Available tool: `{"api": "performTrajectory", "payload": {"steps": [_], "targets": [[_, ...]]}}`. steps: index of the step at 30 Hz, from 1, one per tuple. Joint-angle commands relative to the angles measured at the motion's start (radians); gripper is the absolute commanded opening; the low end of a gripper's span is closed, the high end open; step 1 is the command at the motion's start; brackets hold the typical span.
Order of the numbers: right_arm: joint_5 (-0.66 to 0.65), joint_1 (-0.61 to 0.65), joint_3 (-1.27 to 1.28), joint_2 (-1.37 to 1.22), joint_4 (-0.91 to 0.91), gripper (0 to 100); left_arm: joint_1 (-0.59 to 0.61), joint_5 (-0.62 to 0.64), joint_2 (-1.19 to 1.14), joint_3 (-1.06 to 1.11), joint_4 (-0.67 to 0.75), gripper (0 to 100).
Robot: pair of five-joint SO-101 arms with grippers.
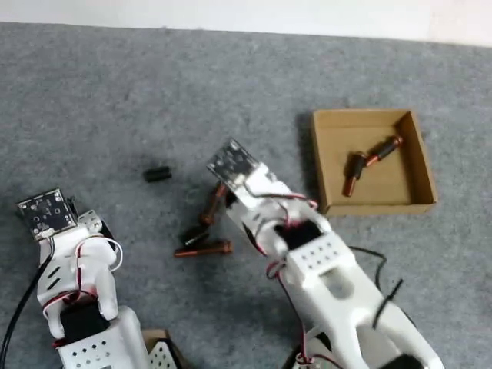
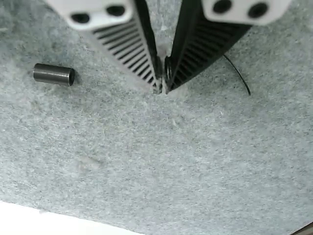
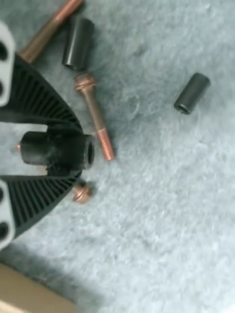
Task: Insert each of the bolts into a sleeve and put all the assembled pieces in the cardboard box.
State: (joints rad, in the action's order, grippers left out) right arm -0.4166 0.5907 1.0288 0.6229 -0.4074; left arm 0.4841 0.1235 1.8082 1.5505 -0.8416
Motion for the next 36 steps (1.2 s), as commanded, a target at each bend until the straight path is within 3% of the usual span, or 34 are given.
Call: {"api": "performTrajectory", "payload": {"steps": [1,33,36], "targets": [[0.009,-0.028,0.070,0.131,0.067,0.5,0.001,0.006,0.007,-0.004,0.020,3],[0.009,-0.271,0.722,1.053,0.068,0.5,-0.054,0.006,0.008,-0.001,0.018,3],[0.074,-0.289,0.751,1.106,0.067,0.5,-0.054,0.006,0.008,-0.001,0.018,3]]}}
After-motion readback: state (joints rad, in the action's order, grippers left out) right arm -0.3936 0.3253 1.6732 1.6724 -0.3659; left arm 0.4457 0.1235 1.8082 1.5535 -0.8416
